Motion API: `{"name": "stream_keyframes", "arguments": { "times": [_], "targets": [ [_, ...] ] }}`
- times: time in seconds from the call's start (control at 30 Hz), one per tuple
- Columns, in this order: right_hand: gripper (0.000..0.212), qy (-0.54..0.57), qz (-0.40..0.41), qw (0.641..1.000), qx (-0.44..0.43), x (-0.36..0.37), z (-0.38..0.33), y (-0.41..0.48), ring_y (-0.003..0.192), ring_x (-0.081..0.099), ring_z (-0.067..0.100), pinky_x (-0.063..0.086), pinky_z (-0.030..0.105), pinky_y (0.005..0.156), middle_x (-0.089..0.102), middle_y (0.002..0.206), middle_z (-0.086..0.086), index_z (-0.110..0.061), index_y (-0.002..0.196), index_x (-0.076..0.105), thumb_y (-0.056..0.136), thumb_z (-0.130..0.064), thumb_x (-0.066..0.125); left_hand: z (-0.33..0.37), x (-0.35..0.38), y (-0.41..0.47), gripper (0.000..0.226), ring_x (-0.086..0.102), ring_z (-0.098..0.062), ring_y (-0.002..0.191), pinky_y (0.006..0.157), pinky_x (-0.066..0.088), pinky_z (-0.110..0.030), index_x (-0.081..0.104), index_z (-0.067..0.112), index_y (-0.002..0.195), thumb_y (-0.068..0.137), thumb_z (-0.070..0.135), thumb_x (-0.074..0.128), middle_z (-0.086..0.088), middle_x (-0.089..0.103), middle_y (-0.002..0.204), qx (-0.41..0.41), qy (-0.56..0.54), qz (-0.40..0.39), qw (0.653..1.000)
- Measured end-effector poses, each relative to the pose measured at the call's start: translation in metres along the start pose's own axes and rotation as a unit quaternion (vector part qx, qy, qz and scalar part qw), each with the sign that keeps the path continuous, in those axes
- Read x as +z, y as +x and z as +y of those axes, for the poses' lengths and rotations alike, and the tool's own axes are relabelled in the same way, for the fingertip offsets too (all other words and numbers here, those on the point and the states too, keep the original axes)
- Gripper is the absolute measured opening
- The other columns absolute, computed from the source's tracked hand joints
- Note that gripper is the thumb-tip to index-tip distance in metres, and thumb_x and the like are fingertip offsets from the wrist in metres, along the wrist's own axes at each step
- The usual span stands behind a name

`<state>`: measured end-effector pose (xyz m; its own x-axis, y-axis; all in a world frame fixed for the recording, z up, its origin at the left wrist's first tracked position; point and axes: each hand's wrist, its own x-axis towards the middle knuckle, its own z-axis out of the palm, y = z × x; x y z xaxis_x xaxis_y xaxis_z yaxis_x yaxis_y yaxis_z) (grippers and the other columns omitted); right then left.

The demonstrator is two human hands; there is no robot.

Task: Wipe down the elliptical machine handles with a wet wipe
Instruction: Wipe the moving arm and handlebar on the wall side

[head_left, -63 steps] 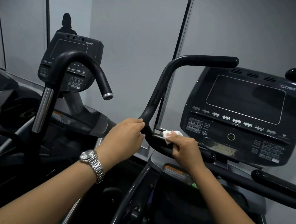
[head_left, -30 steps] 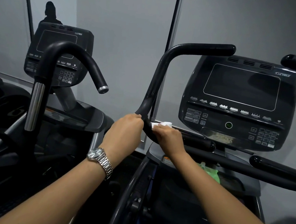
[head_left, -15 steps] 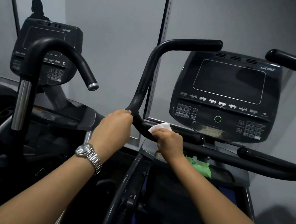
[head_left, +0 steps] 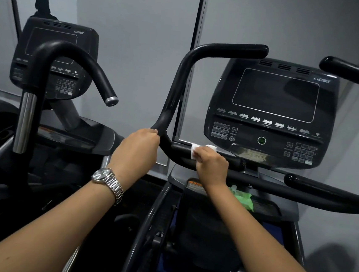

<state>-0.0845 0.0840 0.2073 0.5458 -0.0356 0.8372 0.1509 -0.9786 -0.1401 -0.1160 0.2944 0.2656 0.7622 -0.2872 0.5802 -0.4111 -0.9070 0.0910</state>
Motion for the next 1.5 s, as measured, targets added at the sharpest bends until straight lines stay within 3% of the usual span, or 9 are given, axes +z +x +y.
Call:
{"name": "stream_keyframes", "arguments": {
  "times": [0.23,0.4,0.63,0.83,0.9,1.03,1.27,1.4,1.5],
  "targets": [
    [0.033,0.004,-0.009,0.998,-0.065,-0.001,0.001,-0.007,0.06,0.066,0.018,0.045,0.021,0.043,0.072,0.087,-0.013,-0.022,0.077,0.074,0.055,0.003,0.077,0.001,-0.003,-0.001,0.026,0.064,-0.02,0.091,0.073,0.055,-0.034,0.068,0.01,0.096,0.086,0.0,0.047,0.001,0.06,0.124,0.003,0.003,0.002,1.0],
    [0.025,-0.003,-0.008,1.0,0.023,-0.005,0.004,0.003,0.052,0.06,0.025,0.04,0.022,0.045,0.068,0.071,-0.006,-0.021,0.067,0.068,0.062,0.004,0.07,0.002,-0.003,-0.001,0.027,0.064,-0.022,0.083,0.068,0.054,-0.032,0.067,0.01,0.094,0.084,-0.003,0.046,-0.001,0.063,0.112,-0.004,-0.001,0.001,1.0],
    [0.037,0.012,-0.033,0.999,-0.031,-0.002,-0.005,-0.003,0.06,0.067,0.023,0.049,0.025,0.046,0.073,0.087,-0.011,-0.021,0.074,0.074,0.051,0.009,0.071,0.002,-0.004,-0.001,0.024,0.064,-0.02,0.082,0.066,0.053,-0.029,0.067,0.01,0.092,0.086,-0.001,0.047,-0.002,0.064,0.111,-0.003,0.001,-0.001,1.0],
    [0.027,-0.002,-0.012,0.999,0.051,-0.011,0.007,0.005,0.055,0.063,0.024,0.046,0.024,0.046,0.07,0.072,-0.005,-0.023,0.071,0.073,0.066,0.003,0.069,0.001,0.0,0.0,0.029,0.065,-0.022,0.086,0.07,0.055,-0.034,0.067,0.01,0.102,0.086,-0.002,0.047,-0.003,0.065,0.112,-0.011,-0.008,0.006,1.0],
    [0.029,-0.011,-0.034,0.999,0.027,-0.008,-0.002,0.004,0.054,0.062,0.024,0.041,0.021,0.046,0.07,0.074,-0.006,-0.022,0.071,0.072,0.061,0.005,0.069,0.001,0.001,0.002,0.03,0.064,-0.023,0.089,0.073,0.055,-0.036,0.067,0.01,0.105,0.086,-0.002,0.047,-0.005,0.065,0.112,-0.009,-0.005,0.008,1.0],
    [0.038,-0.003,-0.03,0.999,-0.013,-0.014,0.015,-0.011,0.061,0.068,0.021,0.052,0.025,0.046,0.073,0.084,-0.012,-0.024,0.073,0.074,0.05,0.006,0.072,-0.001,0.002,0.002,0.031,0.064,-0.024,0.094,0.077,0.055,-0.038,0.067,0.009,0.106,0.085,-0.002,0.047,-0.005,0.064,0.114,-0.006,-0.003,0.006,1.0],
    [0.027,-0.018,-0.009,0.998,0.057,-0.021,0.017,0.0,0.053,0.061,0.025,0.034,0.019,0.049,0.069,0.07,-0.004,-0.021,0.067,0.071,0.066,0.006,0.067,0.001,0.001,0.0,0.03,0.064,-0.024,0.091,0.074,0.054,-0.035,0.065,0.01,0.107,0.087,0.0,0.046,-0.005,0.065,0.114,-0.015,-0.006,0.001,1.0],
    [0.03,-0.015,-0.016,1.0,0.01,-0.031,0.025,-0.017,0.054,0.062,0.025,0.042,0.021,0.045,0.071,0.08,-0.008,-0.019,0.068,0.071,0.056,0.009,0.07,0.0,0.001,0.0,0.028,0.063,-0.026,0.092,0.076,0.054,-0.038,0.065,0.008,0.106,0.086,0.001,0.046,-0.008,0.065,0.112,-0.011,-0.003,0.005,1.0],
    [0.026,-0.029,0.007,0.999,0.039,-0.043,0.042,-0.014,0.056,0.063,0.024,0.042,0.023,0.047,0.071,0.079,-0.008,-0.023,0.069,0.071,0.068,0.003,0.068,0.0,0.002,0.002,0.028,0.064,-0.026,0.088,0.073,0.055,-0.038,0.065,0.009,0.105,0.086,0.001,0.046,-0.007,0.066,0.11,-0.01,-0.006,0.002,1.0]
  ]
}}
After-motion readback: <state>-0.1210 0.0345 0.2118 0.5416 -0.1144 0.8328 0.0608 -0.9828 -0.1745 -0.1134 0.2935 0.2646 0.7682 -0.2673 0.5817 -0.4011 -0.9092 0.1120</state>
